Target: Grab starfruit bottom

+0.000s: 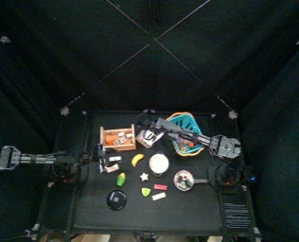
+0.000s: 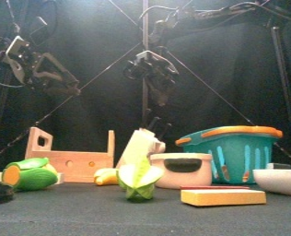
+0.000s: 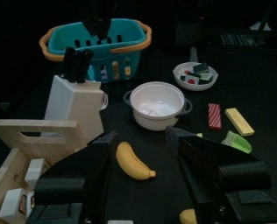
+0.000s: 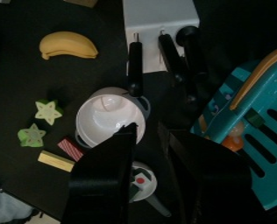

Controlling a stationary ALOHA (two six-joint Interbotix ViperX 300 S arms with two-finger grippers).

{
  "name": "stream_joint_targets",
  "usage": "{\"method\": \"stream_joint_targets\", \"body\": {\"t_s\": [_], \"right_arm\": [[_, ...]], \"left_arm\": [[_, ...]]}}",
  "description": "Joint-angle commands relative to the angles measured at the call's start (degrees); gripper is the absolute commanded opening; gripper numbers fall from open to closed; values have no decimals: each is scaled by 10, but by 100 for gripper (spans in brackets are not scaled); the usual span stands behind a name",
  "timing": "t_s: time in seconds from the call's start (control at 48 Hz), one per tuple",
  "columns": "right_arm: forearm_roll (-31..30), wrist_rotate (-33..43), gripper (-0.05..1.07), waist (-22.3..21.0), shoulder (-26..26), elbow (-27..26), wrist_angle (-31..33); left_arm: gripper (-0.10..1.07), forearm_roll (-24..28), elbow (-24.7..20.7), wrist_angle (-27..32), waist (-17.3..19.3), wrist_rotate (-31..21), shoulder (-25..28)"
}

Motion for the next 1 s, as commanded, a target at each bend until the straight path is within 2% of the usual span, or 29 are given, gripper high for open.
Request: {"method": "stream_joint_targets", "body": {"t_s": [0.0,0.188,0.292,0.542,0.667,0.771,0.979], "right_arm": [[-2,4,69,10,-51,4,2],[-44,18,69,47,-125,63,-8],[-72,54,69,77,-168,113,-38],[-113,162,69,146,-279,268,-136],[-131,208,69,166,-330,357,-250],[-128,214,69,175,-355,424,-344],[-133,213,69,186,-377,524,-482]], "left_arm": [[85,-3,-6,-2,0,0,0],[85,-3,-3,-2,0,1,0],[85,-3,3,-2,0,1,0],[85,-3,4,-2,0,1,0],[85,0,7,-1,-6,3,0],[85,5,11,-1,-11,3,0],[85,27,23,-1,-19,3,0]]}}
